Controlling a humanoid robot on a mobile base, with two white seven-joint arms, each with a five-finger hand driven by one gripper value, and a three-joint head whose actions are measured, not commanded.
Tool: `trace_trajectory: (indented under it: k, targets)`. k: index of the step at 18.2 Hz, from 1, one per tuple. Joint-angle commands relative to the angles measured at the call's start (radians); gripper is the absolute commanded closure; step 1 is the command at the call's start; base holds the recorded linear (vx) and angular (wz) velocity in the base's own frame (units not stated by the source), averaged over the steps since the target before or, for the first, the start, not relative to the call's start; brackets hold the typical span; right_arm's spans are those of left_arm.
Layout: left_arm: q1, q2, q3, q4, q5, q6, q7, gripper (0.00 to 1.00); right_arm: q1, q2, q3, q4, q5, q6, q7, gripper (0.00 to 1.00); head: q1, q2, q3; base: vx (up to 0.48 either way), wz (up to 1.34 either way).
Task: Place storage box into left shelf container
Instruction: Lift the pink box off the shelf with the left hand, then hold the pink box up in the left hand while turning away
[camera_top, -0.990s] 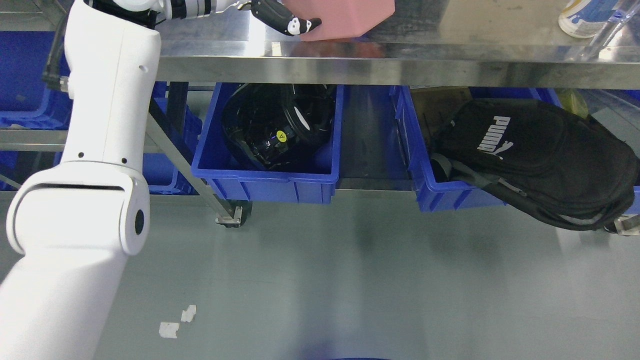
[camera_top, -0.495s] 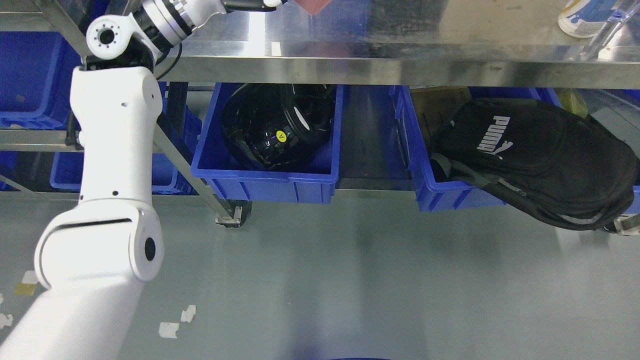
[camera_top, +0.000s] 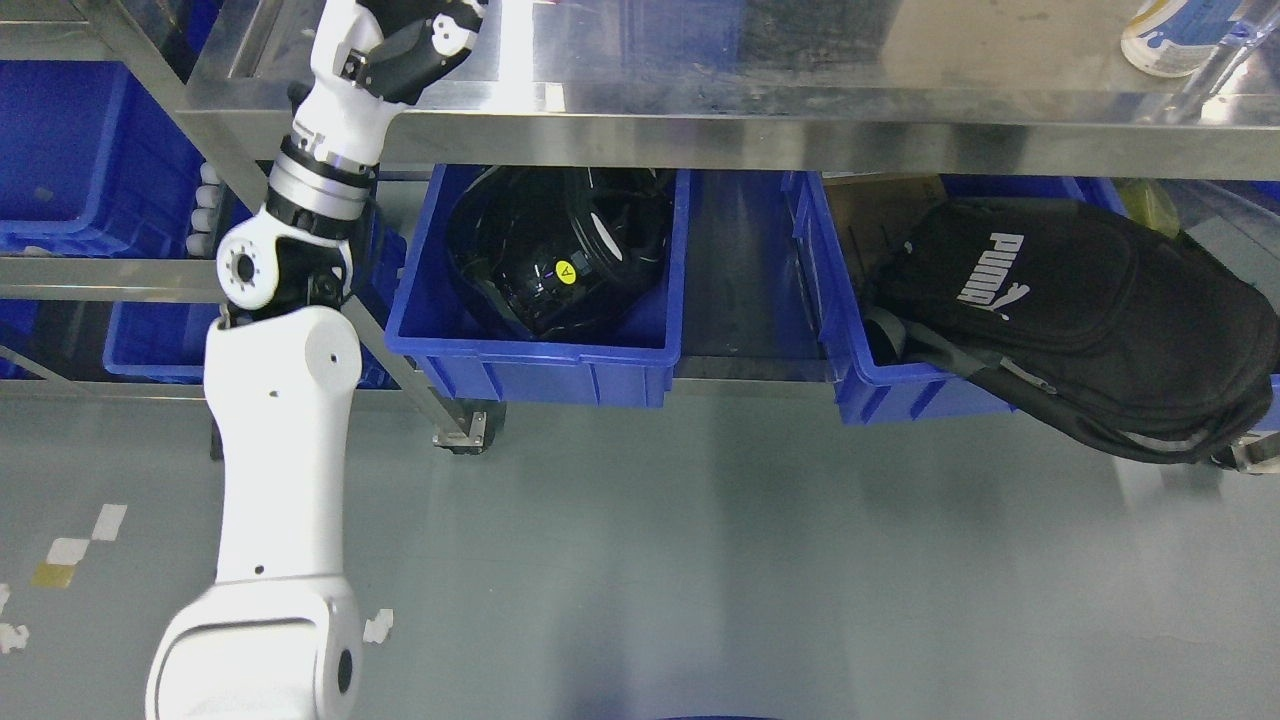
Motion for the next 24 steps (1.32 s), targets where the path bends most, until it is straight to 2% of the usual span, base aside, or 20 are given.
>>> trace_trajectory:
  k: [1, 3, 7, 12, 15, 19, 24]
  targets:
    - [0.352, 0.015, -0.254, -0.47, 0.07, -0.168, 0.105, 0.99, -0.005, -0.017, 0.0, -0.017, -0.021, 0.003, -0.001, 0.0, 0.0, 0.0, 0.0, 0.002, 0.03]
    - [0.466, 0.015, -0.295, -0.473, 0.068, -0.236, 0.108, 1.0, -0.005, -0.017, 0.0, -0.017, -0.021, 0.003, -0.001, 0.0, 0.0, 0.0, 0.0, 0.015, 0.11]
    - [0.549, 0.015, -0.286, -0.47, 0.067, -0.311, 0.19, 0.99, -0.003, -0.017, 0.0, -0.017, -0.021, 0.003, -0.001, 0.0, 0.0, 0.0, 0.0, 0.074, 0.59]
    - [0.623, 0.015, -0.279, -0.462, 0.052, -0.297, 0.339, 0.99, -0.005, -0.017, 0.0, -0.017, -0.021, 0.003, -0.001, 0.0, 0.0, 0.0, 0.0, 0.163, 1.42]
    - [0.641, 0.015, -0.224, -0.45, 0.052, -0.232, 0.467, 0.98, -0.005, -0.017, 0.0, -0.017, -0.021, 0.003, 0.0, 0.0, 0.0, 0.001, 0.0, 0.221, 1.66]
    - [0.666, 0.015, -0.158, -0.449, 0.052, -0.216, 0.468, 0.98, -0.003, -0.017, 0.0, -0.017, -0.021, 0.001, -0.001, 0.0, 0.0, 0.001, 0.0, 0.288, 1.76]
    - [0.704, 0.015, -0.154, -0.453, 0.053, -0.227, 0.461, 0.98, -0.003, -0.017, 0.0, -0.017, -0.021, 0.003, -0.001, 0.0, 0.0, 0.001, 0.0, 0.34, 0.93]
